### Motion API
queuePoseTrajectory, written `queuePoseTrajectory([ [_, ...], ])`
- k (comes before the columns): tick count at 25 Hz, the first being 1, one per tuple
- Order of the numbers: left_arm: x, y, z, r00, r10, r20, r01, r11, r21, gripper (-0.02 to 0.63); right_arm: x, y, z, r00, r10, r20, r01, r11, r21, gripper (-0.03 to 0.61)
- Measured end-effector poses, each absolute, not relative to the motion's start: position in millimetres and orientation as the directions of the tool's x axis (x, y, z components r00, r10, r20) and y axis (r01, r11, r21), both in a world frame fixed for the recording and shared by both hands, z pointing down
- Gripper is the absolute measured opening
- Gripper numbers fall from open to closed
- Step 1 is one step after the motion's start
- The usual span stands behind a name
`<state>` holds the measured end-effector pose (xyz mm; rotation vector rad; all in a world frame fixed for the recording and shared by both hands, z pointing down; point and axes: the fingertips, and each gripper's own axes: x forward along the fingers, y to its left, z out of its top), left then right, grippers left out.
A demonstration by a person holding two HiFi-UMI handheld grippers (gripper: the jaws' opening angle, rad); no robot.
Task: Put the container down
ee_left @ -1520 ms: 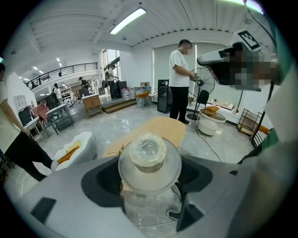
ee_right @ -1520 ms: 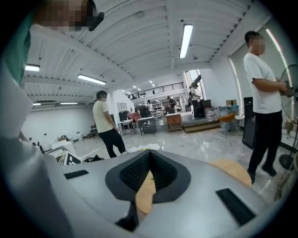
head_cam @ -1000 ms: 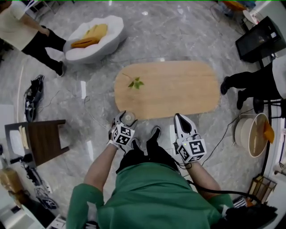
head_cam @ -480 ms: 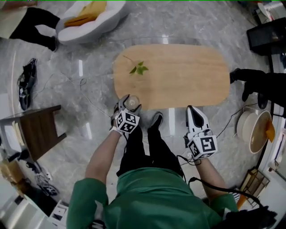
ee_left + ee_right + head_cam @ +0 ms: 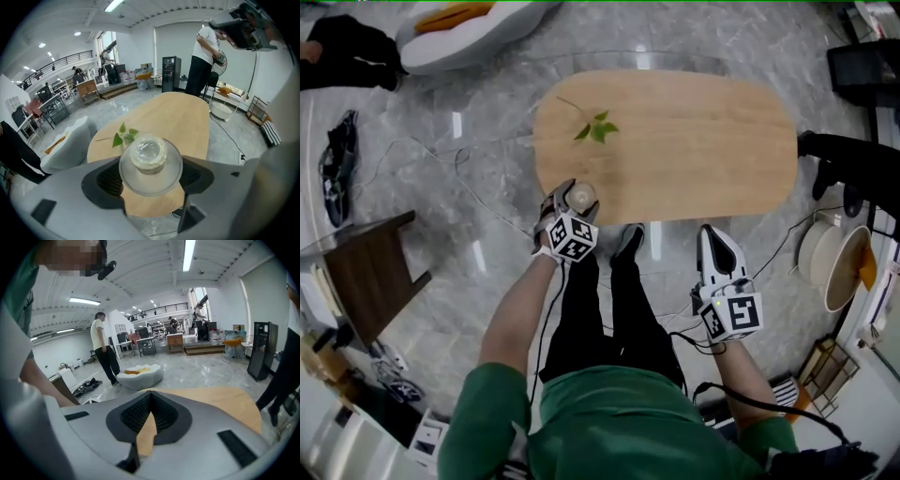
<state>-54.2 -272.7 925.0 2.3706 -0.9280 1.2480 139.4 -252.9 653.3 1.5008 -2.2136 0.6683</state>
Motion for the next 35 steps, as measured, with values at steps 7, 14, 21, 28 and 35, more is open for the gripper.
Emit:
queuePoseTrajectory([
  [7,-43.2,-271.9,970.4,0.416,-0.373,0.829,-0.651,-0.759,-0.015,0.347,137.2,-242.9,693.3,-0.349,-0.711,0.61,-0.936,0.302,-0.183,0.014],
  [14,-31.3,-281.1,1002.4,0.415,-0.366,0.833,-0.619,-0.784,-0.036,0.347,132.5,-238.4,720.3,-0.353,-0.685,0.637,-0.934,0.298,-0.197,0.014],
  [21,-24.7,-291.0,1013.9,0.403,-0.381,0.832,-0.625,-0.779,-0.054,0.347,127.6,-241.5,733.8,-0.367,-0.672,0.643,-0.928,0.308,-0.208,0.014],
  [28,-24.6,-285.7,1028.4,0.391,-0.369,0.843,-0.616,-0.785,-0.058,0.347,121.1,-239.7,739.6,-0.388,-0.657,0.646,-0.919,0.324,-0.223,0.014],
  [35,-20.2,-283.0,1029.7,0.402,-0.367,0.839,-0.602,-0.796,-0.061,0.348,124.0,-236.5,740.3,-0.391,-0.649,0.652,-0.918,0.322,-0.231,0.014],
])
